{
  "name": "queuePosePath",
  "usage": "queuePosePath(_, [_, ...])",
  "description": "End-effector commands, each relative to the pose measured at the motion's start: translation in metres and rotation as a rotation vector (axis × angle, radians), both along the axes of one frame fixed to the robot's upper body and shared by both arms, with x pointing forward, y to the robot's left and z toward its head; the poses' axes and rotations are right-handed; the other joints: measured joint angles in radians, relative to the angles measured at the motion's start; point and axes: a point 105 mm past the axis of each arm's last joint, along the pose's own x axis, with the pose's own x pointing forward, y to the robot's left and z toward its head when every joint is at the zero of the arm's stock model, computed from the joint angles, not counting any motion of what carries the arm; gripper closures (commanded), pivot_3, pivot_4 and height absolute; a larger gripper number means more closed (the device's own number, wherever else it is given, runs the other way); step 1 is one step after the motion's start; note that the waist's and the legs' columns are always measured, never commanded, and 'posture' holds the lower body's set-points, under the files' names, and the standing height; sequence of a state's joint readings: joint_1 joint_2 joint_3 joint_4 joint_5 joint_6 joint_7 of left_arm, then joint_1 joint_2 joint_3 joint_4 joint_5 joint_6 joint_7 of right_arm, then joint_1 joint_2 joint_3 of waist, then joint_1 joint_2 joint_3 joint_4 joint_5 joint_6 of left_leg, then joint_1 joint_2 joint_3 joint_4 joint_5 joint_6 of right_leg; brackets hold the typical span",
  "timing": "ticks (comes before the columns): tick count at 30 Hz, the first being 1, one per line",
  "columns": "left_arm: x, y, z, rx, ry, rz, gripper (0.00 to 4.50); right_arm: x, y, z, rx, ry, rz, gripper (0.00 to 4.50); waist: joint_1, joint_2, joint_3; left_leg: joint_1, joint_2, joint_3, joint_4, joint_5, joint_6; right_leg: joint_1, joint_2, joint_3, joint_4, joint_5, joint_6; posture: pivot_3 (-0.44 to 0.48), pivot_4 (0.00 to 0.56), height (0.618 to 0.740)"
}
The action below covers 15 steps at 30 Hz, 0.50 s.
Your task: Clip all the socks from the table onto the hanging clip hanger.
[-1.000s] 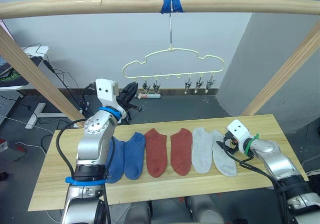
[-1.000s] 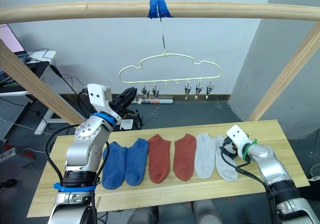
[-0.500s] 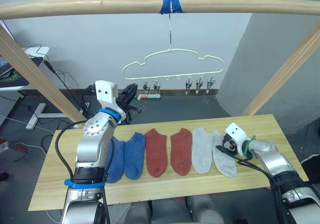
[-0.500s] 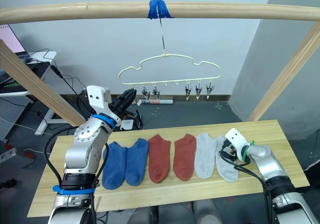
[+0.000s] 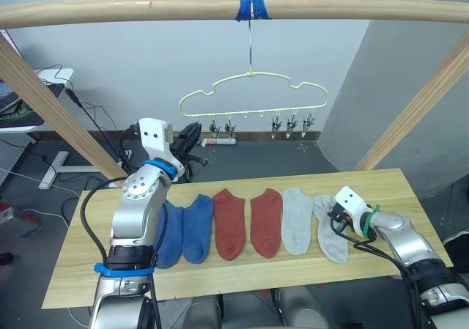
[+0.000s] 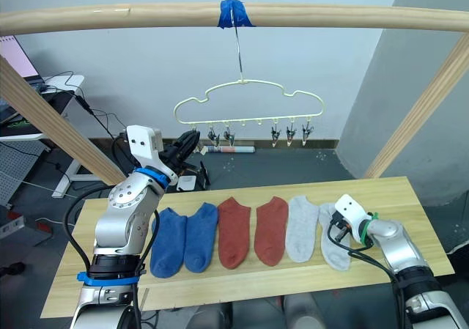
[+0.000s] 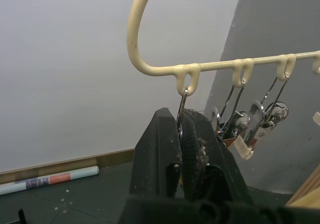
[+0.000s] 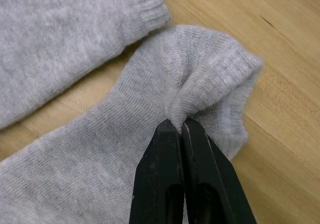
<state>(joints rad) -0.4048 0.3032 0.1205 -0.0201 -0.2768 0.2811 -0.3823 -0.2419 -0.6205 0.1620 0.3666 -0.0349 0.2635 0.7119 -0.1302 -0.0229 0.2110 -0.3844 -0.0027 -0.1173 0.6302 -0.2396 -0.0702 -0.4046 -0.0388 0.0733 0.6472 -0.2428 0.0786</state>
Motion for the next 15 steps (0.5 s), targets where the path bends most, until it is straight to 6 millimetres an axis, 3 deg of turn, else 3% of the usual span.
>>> queuePosePath(1, [-0.001,0.003,0.003,-0.084,0.060,-0.033,4.50,-0.007,-0.013,0.039,0.015,-0.082,-0.002,4.49,0.008,0.003,0.002,0.000,0.000,0.000,0.000,0.000,0.000,0.000,0.000,0.000,0.000,0.000,0.000,-0.124,0.216,0.740])
queuePosePath(8, [-0.015,-0.004,-0.006,-0.350,0.379,-0.262,4.50,-0.050,0.031,0.108,0.185,-0.033,0.231,4.49,-0.001,0.003,0.006,0.002,0.002,0.001,0.000,0.000,0.000,0.000,0.002,0.001,0.001,-0.003,0.004,-0.129,0.219,0.740])
queuePosePath(12, [-0.021,-0.003,-0.005,-0.385,0.457,-0.312,4.50,-0.061,0.055,0.128,0.279,0.002,0.295,4.49,-0.006,0.003,0.006,0.002,0.003,0.001,0.000,0.000,0.000,0.000,0.003,0.001,0.002,-0.003,0.004,-0.130,0.220,0.740])
queuePosePath(15, [-0.024,-0.006,0.006,-0.476,0.512,-0.390,4.50,-0.061,0.096,0.146,0.368,-0.022,0.407,4.49,-0.008,0.001,0.007,0.002,0.003,0.002,0.000,0.000,0.000,0.000,0.003,0.001,0.001,-0.003,0.004,-0.128,0.219,0.740])
